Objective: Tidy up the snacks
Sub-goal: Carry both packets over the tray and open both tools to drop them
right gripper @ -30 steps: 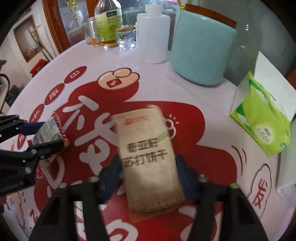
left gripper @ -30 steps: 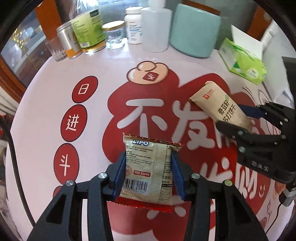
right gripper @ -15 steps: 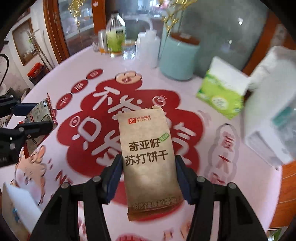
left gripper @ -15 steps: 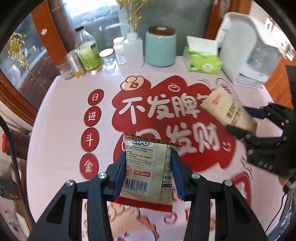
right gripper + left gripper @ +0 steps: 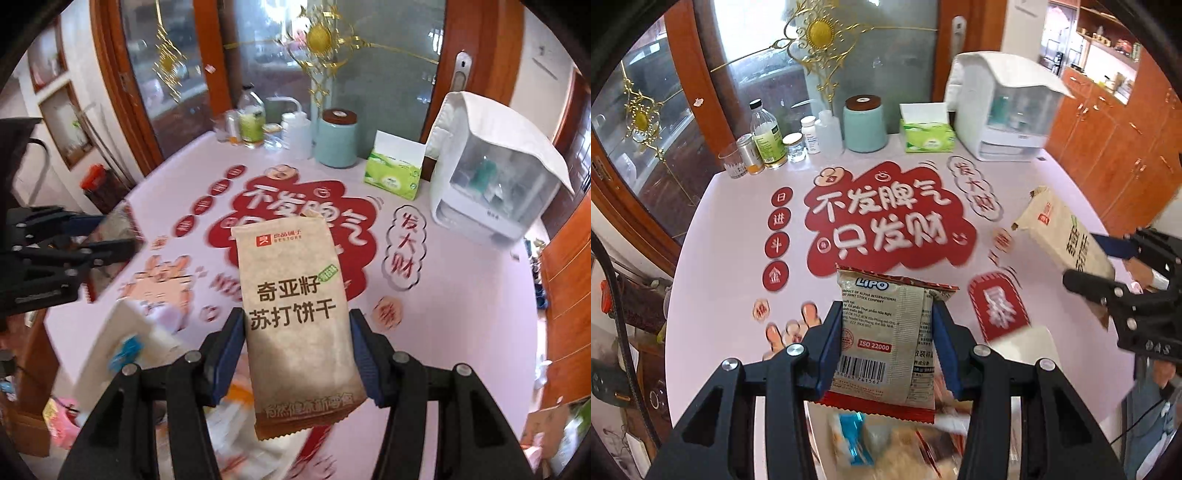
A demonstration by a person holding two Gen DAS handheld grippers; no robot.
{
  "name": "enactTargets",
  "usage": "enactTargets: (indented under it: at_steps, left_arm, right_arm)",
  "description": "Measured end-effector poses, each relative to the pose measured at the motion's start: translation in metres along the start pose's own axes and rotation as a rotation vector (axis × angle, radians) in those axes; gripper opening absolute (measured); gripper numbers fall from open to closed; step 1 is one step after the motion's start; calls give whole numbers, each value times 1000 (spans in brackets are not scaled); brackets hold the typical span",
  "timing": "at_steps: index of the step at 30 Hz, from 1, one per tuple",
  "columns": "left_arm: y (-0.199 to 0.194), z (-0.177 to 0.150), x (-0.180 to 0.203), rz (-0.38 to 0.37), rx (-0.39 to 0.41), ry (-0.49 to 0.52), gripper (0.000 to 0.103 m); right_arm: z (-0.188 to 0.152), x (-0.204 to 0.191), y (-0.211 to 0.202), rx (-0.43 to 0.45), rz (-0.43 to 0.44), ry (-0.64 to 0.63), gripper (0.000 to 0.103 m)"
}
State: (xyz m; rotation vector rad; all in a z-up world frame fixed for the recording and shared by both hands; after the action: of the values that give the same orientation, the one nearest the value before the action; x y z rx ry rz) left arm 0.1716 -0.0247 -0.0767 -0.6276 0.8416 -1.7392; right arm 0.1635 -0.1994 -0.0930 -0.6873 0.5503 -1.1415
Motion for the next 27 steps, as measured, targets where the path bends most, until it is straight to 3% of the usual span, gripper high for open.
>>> enactTargets:
  at_steps: [7,14,18,27]
  left_arm:
    - [-45,-58,21,-27,26,-38,45]
    - [-61,-110,29,0,56,-99,45]
    - [-52,-137,28,50,37,-94,45]
    - [-43,-157,35,38,0,-109,46]
  right_arm:
    - [-51,-42,-49,40,126,156,56]
    - [-97,-62,-58,15,156,287,56]
    - [-113,-76,-60,-7,159,293,56]
    - [-120,-102,-54,-31,158,270,54]
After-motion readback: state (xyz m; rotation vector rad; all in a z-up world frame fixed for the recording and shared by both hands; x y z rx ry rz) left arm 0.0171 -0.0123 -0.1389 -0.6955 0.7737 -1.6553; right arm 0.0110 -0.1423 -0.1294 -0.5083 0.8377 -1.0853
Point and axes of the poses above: each gripper's, at about its wrist camera, not at the fingertips, and y roughly the way its jaws point, x to its right, z to its top, the point moved 8 cm from there along y, roughly the way its jaws point, and after that the axes turned 7 degrees about x, right-handed, at the moved point
